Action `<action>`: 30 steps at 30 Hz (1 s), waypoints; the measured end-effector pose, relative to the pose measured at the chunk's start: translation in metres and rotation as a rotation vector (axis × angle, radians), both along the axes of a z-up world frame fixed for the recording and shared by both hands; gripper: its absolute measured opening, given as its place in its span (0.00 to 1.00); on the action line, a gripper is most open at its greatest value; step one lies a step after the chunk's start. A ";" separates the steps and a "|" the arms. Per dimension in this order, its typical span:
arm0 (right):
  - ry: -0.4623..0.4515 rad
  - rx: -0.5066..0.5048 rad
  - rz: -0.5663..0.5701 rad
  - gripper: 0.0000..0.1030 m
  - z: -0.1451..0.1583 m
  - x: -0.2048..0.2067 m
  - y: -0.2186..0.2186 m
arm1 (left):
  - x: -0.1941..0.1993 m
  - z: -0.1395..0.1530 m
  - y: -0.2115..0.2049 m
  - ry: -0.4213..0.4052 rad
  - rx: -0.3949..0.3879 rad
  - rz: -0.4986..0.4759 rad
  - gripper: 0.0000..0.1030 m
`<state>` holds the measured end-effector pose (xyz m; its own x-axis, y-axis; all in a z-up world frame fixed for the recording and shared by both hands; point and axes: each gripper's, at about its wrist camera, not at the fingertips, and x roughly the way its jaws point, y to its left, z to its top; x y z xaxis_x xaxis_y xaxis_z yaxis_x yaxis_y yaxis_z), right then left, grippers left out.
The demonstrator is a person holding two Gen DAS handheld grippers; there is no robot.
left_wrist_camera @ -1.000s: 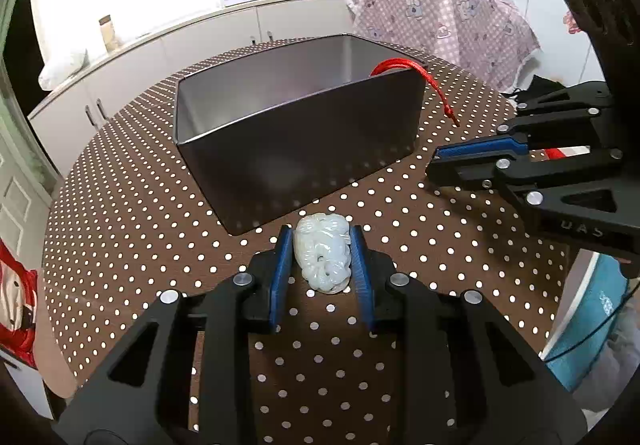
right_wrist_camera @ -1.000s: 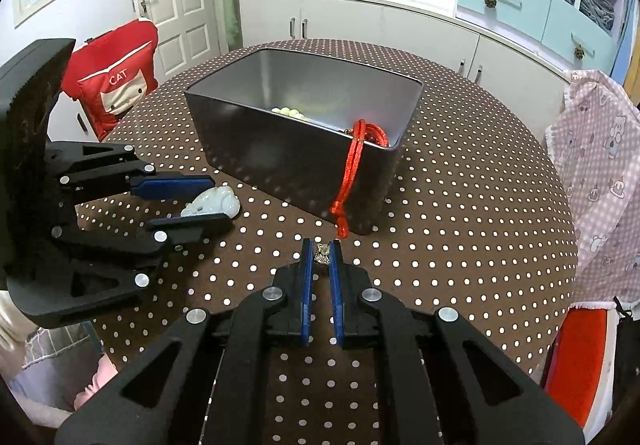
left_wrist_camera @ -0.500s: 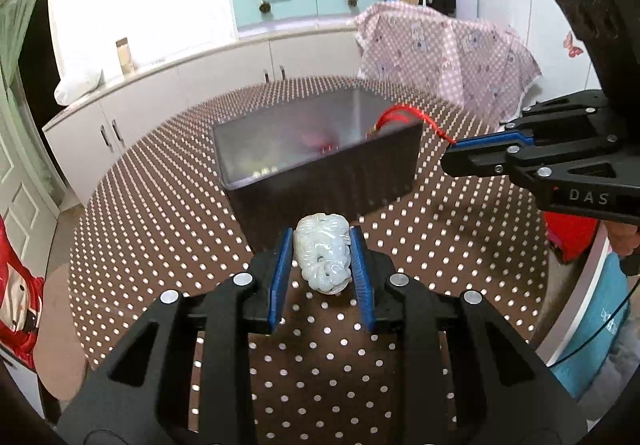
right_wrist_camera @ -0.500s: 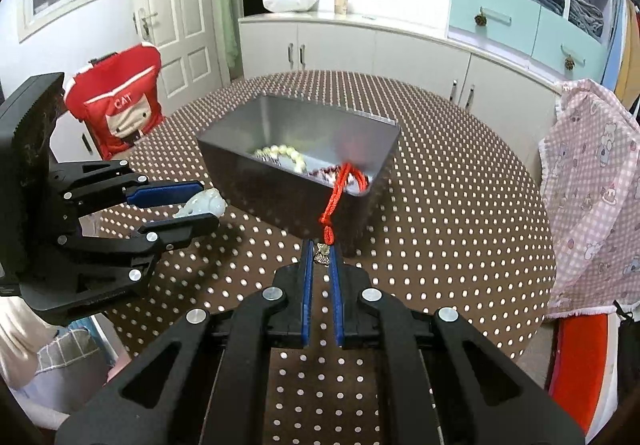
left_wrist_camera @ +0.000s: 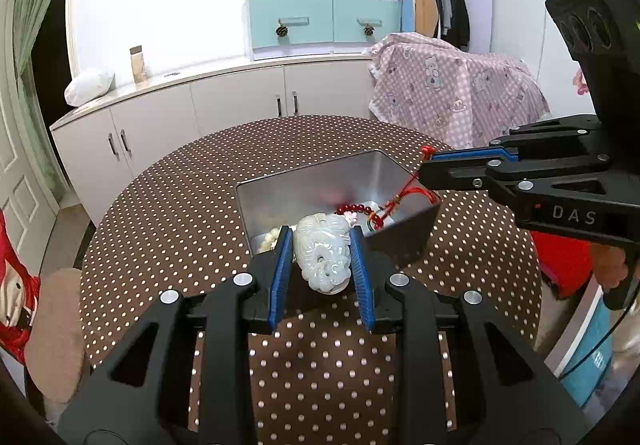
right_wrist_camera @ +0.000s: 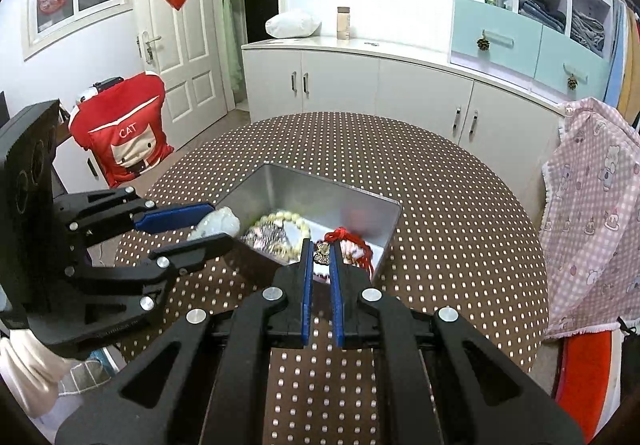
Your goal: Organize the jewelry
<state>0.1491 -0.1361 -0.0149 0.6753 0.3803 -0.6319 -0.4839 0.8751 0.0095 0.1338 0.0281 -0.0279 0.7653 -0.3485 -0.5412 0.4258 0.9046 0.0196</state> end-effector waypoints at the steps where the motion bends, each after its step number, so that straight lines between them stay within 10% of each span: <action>1: 0.004 -0.002 -0.001 0.06 0.000 0.004 0.000 | 0.003 0.000 0.000 0.004 -0.003 0.003 0.28; 13: 0.094 0.006 -0.010 0.08 -0.010 0.038 -0.005 | 0.023 0.002 -0.003 0.016 -0.015 -0.014 0.29; 17: 0.097 0.018 -0.007 0.17 -0.007 0.038 -0.006 | 0.022 0.005 -0.002 0.000 -0.010 -0.014 0.56; 30: 0.073 0.008 -0.015 0.39 0.001 0.024 -0.009 | 0.020 0.007 0.000 0.009 -0.002 0.025 0.56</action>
